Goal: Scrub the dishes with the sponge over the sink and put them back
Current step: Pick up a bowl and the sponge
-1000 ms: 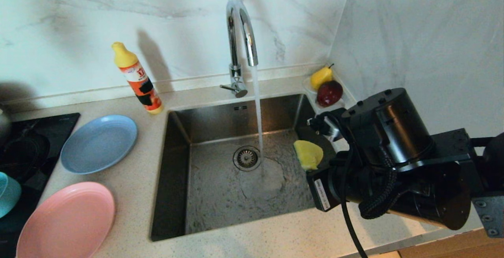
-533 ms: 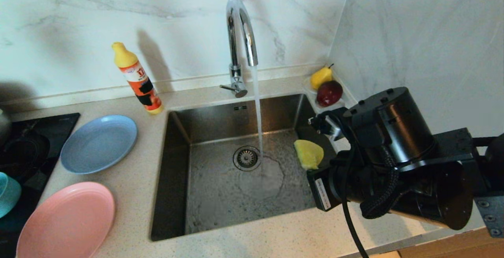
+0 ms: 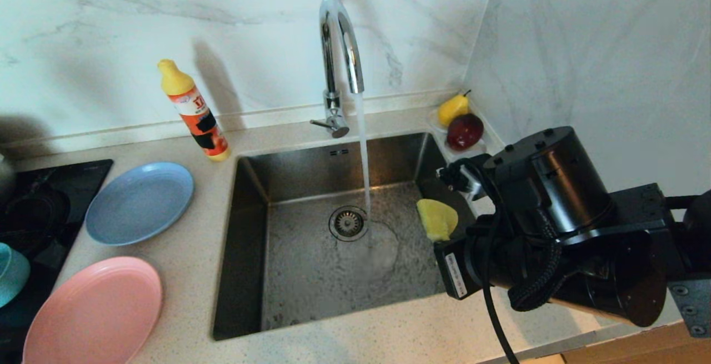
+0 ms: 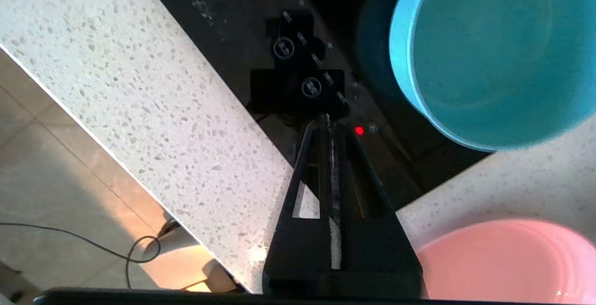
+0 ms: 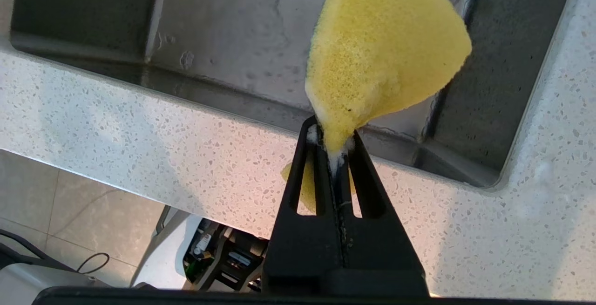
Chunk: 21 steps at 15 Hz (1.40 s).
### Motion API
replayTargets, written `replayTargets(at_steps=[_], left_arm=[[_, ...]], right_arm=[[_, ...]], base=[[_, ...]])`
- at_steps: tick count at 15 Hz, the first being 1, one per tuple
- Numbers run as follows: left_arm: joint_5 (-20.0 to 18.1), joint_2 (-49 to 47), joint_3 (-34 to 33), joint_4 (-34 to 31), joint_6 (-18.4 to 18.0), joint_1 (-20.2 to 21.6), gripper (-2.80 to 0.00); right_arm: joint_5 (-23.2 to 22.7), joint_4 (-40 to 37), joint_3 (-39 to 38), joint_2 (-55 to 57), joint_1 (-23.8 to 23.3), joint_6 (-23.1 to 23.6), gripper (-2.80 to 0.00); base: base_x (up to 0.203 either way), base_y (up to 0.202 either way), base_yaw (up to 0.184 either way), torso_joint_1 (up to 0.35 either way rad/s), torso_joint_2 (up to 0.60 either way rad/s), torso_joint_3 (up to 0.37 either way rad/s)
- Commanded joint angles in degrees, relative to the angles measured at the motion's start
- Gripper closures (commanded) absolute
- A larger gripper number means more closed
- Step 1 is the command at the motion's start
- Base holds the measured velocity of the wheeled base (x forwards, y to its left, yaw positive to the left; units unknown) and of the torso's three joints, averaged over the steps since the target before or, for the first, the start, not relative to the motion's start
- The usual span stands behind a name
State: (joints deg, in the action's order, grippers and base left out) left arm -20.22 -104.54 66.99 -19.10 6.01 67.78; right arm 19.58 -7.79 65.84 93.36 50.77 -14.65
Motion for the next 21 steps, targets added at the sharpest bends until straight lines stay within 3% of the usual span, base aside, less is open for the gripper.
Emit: replayTargets(at_steps=[1,14,18,21], left_arm=[[-0.46,-0.99,0.33,-0.57,0.33,0.42,-2.80],[-0.19,-6.99,2.51,-0.32,3.41,0.42,-2.80],[-5.97,-1.38,4.15,-4.62,5.49,0.52,-2.80],[-7.08,-1.81,9.06,-7.39,9.26,0.51,-2.80]], right_arm=[[0.02,-0.03,-0.10,-0.07,-0.06,-0.20,0.00],[0.10,-0.12,-0.36,-0.02,-1.91,-0.20,0.00],[0.19,-0.12,-0.30,-0.04,-1.91,-0.20,0.00],[0.19,-0.12,0.08,0.09,-1.83,-0.11,0.00]], base=[[0.000,0.000,0.000,0.000,0.00,0.000],[0.000,0.000,0.000,0.000,0.00,0.000],[0.000,0.000,0.000,0.000,0.00,0.000],[0.000,0.000,0.000,0.000,0.00,0.000]])
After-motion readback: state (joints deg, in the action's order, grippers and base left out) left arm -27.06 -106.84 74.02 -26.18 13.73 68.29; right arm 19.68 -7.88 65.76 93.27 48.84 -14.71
